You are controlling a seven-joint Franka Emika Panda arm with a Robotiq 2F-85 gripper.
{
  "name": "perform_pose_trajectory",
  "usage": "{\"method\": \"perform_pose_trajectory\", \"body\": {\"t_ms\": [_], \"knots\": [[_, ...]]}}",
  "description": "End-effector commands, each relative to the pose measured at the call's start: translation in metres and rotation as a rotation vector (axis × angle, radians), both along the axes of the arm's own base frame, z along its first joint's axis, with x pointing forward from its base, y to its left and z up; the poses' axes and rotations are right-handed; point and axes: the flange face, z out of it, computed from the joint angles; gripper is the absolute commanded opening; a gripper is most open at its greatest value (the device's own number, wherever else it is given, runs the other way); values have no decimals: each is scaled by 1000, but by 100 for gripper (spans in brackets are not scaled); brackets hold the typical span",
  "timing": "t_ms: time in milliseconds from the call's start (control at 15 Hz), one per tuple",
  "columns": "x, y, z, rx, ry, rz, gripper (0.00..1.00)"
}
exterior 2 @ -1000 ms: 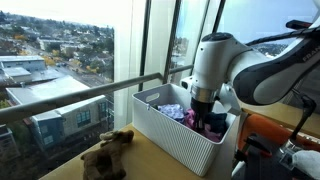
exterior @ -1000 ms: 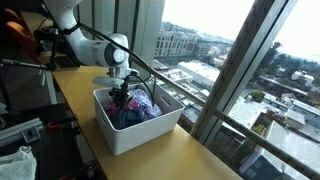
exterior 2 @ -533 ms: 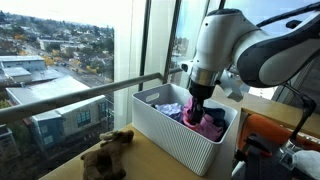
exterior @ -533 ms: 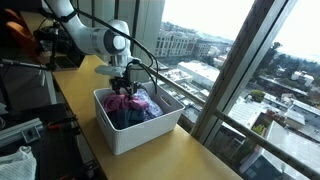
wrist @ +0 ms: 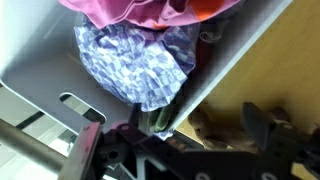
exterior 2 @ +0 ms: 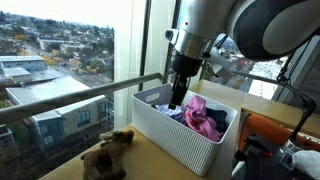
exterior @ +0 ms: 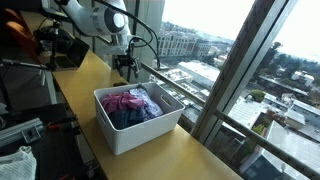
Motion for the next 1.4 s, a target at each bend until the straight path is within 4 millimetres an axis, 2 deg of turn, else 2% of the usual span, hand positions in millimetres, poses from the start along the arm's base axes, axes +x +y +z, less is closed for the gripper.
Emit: {"method": "perform_pose_trajectory", "body": {"t_ms": [0, 333, 667, 933, 1333], "knots": [[44, 39, -11, 41, -27, 43, 100], [99, 76, -30, 118, -43, 91, 100], [138, 99, -81, 202, -6, 140, 100], [147, 124, -135, 240, 44, 164, 100], [148, 148, -182, 248, 119, 184, 100]]}}
